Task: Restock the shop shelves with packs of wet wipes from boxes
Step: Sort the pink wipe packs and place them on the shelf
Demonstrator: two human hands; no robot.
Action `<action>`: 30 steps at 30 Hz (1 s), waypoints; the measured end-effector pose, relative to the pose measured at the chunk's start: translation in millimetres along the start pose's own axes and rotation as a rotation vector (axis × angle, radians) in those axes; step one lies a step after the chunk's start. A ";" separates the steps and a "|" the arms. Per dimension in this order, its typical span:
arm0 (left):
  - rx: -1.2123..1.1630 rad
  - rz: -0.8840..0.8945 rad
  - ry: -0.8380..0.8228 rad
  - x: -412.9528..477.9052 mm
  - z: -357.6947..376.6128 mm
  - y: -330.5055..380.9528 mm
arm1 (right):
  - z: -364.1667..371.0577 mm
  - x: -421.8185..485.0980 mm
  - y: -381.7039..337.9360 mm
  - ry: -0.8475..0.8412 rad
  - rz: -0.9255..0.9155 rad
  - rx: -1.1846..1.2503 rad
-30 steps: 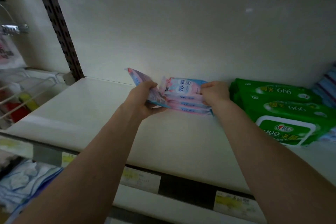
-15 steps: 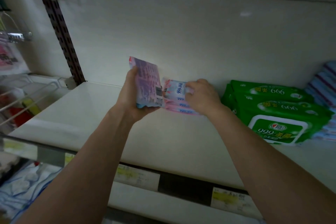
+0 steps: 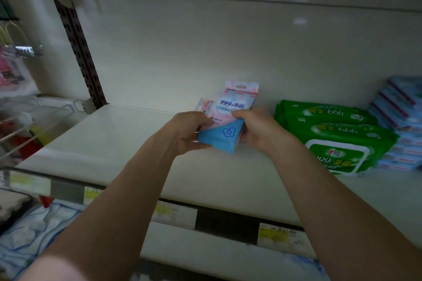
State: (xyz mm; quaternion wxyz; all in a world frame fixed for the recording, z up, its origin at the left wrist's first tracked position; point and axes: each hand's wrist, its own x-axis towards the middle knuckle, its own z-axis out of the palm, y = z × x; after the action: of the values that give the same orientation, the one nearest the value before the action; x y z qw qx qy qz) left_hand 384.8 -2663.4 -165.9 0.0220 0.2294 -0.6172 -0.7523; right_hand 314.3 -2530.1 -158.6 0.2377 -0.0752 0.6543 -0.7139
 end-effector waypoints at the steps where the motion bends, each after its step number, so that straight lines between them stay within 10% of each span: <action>1: -0.016 -0.033 -0.014 1.6 -0.3 -2.7 | -1.3 -1.4 0.0 -0.006 0.016 0.017; 16: -0.199 0.015 0.029 13.9 7.4 25.5 | -3.1 -12.5 -11.3 -0.187 0.136 -0.204; 30: 0.320 0.060 0.291 52.6 3.0 40.3 | -31.8 46.8 -40.1 0.333 -0.111 -0.832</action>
State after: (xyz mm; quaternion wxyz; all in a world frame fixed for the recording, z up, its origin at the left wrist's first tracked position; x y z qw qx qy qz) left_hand 326.6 -2686.8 -144.4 0.0967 0.3175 -0.7256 -0.6028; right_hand 250.4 -2520.8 -133.5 0.0402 -0.0832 0.9099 -0.4043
